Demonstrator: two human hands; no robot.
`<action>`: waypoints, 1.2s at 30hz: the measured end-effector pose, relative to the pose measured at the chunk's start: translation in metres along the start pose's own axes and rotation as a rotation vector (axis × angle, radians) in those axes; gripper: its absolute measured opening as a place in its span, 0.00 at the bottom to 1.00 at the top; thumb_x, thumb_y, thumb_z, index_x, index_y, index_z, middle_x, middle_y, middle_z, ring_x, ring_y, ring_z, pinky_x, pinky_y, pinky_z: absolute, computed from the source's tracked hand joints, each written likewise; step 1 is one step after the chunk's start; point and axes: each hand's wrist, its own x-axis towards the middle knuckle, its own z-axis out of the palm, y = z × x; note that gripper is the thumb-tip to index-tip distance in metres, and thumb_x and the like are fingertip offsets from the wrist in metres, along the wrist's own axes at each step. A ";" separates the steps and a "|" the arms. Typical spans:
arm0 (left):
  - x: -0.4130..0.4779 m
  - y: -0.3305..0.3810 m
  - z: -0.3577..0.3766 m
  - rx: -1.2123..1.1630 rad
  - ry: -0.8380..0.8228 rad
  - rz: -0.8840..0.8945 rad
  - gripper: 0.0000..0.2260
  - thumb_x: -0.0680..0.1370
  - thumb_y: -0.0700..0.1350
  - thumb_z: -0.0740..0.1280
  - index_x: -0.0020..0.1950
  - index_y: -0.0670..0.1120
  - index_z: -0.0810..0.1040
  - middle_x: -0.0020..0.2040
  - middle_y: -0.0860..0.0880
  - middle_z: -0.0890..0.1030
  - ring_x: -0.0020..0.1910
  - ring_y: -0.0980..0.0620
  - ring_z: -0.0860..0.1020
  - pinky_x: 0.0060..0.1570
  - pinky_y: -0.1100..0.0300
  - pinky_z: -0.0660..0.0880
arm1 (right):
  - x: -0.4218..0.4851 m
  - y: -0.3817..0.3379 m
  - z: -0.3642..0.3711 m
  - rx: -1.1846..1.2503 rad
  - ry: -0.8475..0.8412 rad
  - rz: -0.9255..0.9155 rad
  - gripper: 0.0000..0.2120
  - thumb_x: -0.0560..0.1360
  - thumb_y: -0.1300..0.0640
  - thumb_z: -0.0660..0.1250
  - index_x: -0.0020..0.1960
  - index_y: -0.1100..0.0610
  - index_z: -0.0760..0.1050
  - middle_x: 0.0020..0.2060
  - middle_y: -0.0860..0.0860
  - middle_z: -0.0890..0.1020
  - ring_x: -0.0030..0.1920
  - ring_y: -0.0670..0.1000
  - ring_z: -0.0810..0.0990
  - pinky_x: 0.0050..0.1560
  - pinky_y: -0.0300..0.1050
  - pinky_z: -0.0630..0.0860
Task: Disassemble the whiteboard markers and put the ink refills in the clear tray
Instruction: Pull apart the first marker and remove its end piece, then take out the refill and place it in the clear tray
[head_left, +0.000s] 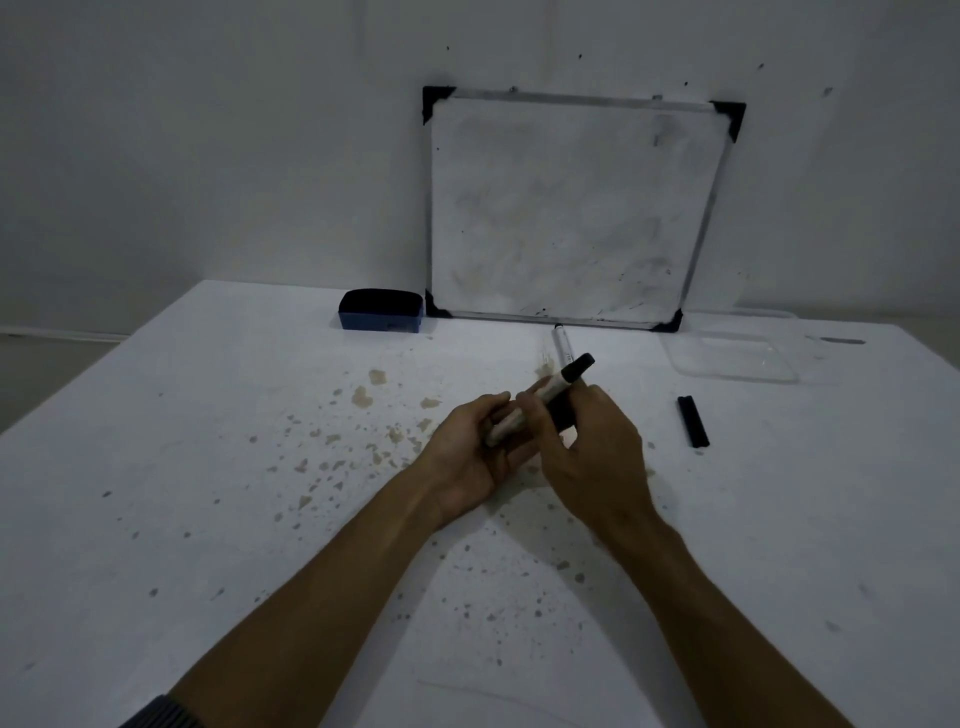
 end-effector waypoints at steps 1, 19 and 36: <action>0.001 0.001 -0.001 -0.001 0.005 0.003 0.16 0.86 0.43 0.59 0.65 0.35 0.79 0.54 0.37 0.86 0.44 0.46 0.87 0.39 0.56 0.85 | 0.001 -0.002 -0.002 0.037 0.030 0.000 0.17 0.81 0.40 0.61 0.54 0.52 0.78 0.41 0.48 0.81 0.41 0.44 0.79 0.41 0.36 0.76; 0.009 0.019 -0.024 0.317 -0.151 -0.062 0.14 0.85 0.44 0.63 0.62 0.37 0.82 0.45 0.44 0.85 0.34 0.54 0.82 0.35 0.63 0.82 | 0.024 0.026 -0.016 0.663 0.075 0.578 0.16 0.83 0.44 0.60 0.53 0.55 0.78 0.35 0.46 0.70 0.34 0.43 0.68 0.38 0.41 0.67; 0.011 -0.012 -0.024 1.041 0.086 0.620 0.07 0.83 0.44 0.68 0.59 0.46 0.83 0.41 0.45 0.84 0.36 0.50 0.83 0.37 0.61 0.82 | 0.015 0.053 -0.031 -0.116 -0.180 0.298 0.29 0.85 0.49 0.55 0.82 0.56 0.50 0.49 0.54 0.76 0.45 0.51 0.77 0.41 0.39 0.69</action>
